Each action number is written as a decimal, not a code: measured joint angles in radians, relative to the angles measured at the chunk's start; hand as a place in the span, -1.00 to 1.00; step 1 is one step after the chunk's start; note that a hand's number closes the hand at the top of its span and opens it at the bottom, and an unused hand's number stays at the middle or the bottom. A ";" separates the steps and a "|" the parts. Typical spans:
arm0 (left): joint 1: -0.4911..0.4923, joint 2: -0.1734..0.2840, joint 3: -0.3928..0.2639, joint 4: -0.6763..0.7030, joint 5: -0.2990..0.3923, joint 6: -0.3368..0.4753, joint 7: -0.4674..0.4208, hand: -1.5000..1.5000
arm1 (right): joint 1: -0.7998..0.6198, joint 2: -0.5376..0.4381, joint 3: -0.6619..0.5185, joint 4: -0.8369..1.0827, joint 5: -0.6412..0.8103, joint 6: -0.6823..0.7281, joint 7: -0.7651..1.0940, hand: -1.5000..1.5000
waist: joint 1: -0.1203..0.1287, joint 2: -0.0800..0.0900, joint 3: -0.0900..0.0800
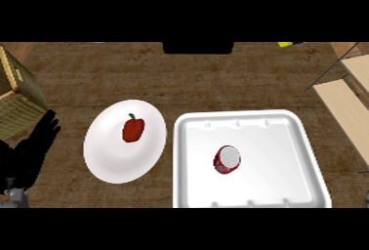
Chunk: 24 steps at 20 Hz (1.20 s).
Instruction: Pick the sweet potato from the tray and place it in the tiered shelf
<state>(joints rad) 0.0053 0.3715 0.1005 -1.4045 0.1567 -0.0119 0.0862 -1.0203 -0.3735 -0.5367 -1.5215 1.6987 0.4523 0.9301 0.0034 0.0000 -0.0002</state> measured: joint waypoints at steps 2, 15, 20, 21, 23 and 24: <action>-0.009 -0.006 0.001 -0.002 -0.005 0.005 0.010 0.00 | 0.022 -0.014 -0.023 0.017 -0.022 -0.037 -0.006 1.00 | 0.000 0.000 0.000; 0.004 -0.030 0.012 -0.012 -0.030 -0.006 0.008 0.00 | 0.193 -0.082 -0.153 0.097 -0.139 -0.231 0.014 -1.00 | 0.000 0.000 0.000; 0.003 -0.031 0.030 0.005 -0.033 -0.025 -0.009 0.00 | 0.240 -0.120 -0.149 0.139 -0.197 -0.289 -0.009 -1.00 | 0.000 0.000 0.000; 0.003 -0.025 0.037 0.004 -0.028 -0.033 -0.003 0.00 | 0.250 -0.122 -0.147 0.131 -0.211 -0.300 -0.010 -1.00 | 0.000 0.000 0.000; 0.006 -0.021 0.043 -0.011 -0.025 -0.041 0.013 0.00 | 0.245 -0.125 -0.140 0.131 -0.233 -0.327 -0.005 -1.00 | 0.002 0.000 0.001; 0.011 -0.027 0.039 -0.029 -0.028 -0.035 0.024 0.00 | 0.249 -0.124 -0.145 0.119 -0.251 -0.342 -0.011 -1.00 | 0.001 -0.001 0.001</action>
<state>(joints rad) 0.0158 0.3449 0.1399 -1.4333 0.1288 -0.0464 0.1101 -0.7711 -0.4974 -0.6822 -1.4025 1.4476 0.1103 0.9194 0.0049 -0.0005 0.0003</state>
